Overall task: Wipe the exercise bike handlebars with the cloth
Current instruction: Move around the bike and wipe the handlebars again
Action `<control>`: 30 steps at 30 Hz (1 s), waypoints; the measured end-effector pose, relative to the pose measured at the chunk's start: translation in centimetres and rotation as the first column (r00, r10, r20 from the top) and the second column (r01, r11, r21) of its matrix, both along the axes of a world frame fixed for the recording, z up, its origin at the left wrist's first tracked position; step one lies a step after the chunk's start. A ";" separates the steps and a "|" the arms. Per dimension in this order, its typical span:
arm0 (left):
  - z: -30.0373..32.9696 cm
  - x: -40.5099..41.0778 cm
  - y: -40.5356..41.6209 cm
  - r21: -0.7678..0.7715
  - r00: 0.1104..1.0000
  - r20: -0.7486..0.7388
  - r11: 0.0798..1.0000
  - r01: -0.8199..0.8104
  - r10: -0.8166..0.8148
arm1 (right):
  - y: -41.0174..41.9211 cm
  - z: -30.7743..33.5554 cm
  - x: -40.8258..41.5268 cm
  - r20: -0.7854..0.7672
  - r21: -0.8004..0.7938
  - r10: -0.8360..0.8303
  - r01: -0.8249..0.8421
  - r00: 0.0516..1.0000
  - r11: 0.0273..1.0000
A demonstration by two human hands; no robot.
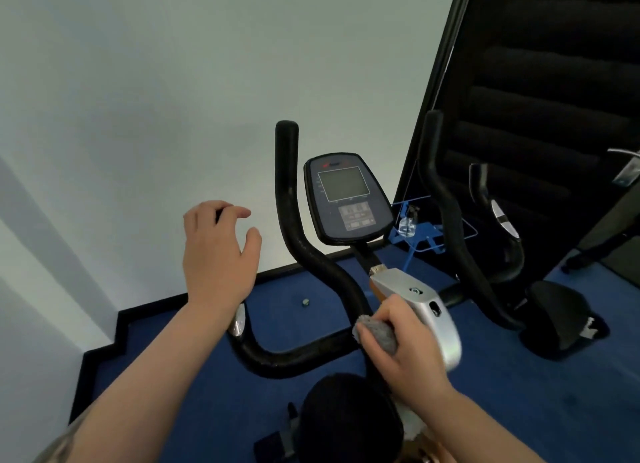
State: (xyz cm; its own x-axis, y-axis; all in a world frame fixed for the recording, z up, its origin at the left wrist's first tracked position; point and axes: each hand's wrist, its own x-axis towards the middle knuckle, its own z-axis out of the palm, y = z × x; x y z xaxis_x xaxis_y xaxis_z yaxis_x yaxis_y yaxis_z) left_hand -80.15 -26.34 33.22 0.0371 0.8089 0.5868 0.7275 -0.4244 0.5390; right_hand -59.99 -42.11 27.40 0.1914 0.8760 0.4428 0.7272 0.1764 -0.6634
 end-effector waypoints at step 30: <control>2.0 -0.9 4.4 -0.061 0.994 -0.104 0.998 0.012 -0.019 | 11.0 6.2 -3.9 0.018 -0.088 0.175 -0.173 0.984 0.981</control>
State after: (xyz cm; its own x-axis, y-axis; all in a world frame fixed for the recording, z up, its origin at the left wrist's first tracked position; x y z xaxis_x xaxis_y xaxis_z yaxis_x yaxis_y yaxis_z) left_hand -81.02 -21.97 35.26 0.1086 0.8413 0.5296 0.7748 -0.4054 0.4851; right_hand -63.86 -31.11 33.55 0.0223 0.9299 0.3672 0.7071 0.2450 -0.6633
